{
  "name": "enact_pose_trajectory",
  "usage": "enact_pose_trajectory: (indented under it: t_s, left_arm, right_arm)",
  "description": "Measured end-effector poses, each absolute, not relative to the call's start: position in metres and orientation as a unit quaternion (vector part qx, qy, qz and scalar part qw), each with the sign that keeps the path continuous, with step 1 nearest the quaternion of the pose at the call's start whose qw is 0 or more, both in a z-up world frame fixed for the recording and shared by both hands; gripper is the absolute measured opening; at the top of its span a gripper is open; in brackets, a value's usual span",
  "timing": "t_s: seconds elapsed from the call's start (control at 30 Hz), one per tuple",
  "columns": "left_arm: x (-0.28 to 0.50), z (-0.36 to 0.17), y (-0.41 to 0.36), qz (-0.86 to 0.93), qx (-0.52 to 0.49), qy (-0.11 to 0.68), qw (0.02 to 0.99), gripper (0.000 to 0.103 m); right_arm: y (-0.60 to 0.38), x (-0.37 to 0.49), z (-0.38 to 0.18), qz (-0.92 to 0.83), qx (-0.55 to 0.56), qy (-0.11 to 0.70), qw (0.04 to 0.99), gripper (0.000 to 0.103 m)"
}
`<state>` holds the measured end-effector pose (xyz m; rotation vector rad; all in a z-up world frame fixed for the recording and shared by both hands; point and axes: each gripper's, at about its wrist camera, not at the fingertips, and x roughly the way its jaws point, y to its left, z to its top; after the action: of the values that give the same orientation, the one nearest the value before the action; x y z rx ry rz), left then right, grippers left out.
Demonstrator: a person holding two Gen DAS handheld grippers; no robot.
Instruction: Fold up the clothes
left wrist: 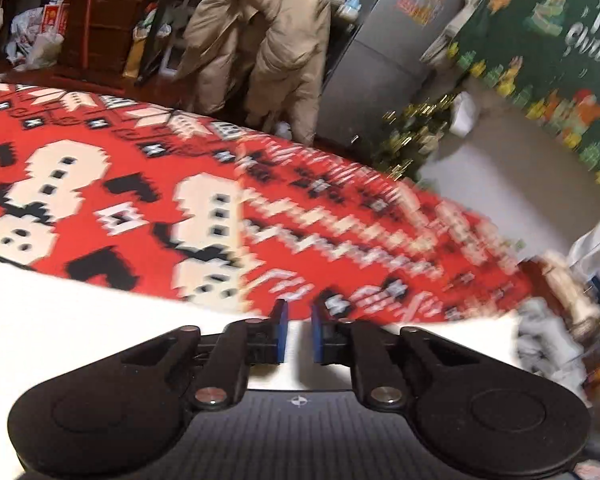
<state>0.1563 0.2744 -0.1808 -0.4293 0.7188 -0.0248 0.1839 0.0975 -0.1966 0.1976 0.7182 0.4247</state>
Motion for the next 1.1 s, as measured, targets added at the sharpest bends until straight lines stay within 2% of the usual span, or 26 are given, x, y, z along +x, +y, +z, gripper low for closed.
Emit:
enact_pose_trajectory:
  t_s: [0.3,0.73,0.87,0.93,0.97,1.0,1.1]
  left_arm:
    - [0.143,-0.181,0.280,0.020,-0.166,0.339,0.926,0.003]
    - [0.115,-0.175,0.346,0.057,-0.184,0.342,0.920,0.003]
    - [0.110,-0.172,0.364,0.075,-0.197,0.335,0.918,0.003]
    - [0.108,-0.168,0.366,0.095,-0.187,0.337,0.918,0.003]
    - [0.107,-0.165,0.367,0.098,-0.186,0.337,0.918,0.002]
    - [0.105,-0.163,0.368,0.100,-0.185,0.337,0.918,0.002]
    - [0.098,-0.154,0.368,0.101,-0.192,0.332,0.918,0.003]
  right_arm:
    - [0.073,0.194,-0.194,0.182,0.115,0.357,0.909,0.001]
    - [-0.013,0.215,-0.193,0.094,0.190,0.356,0.910,0.000]
    - [-0.027,0.218,-0.192,0.051,0.167,0.349,0.921,0.000]
    - [-0.036,0.220,-0.192,0.050,0.200,0.349,0.914,0.000]
    - [-0.037,0.219,-0.190,0.048,0.199,0.343,0.917,0.001]
    - [-0.033,0.218,-0.186,0.049,0.188,0.336,0.921,0.008]
    - [-0.023,0.213,-0.176,0.066,0.163,0.323,0.930,0.008]
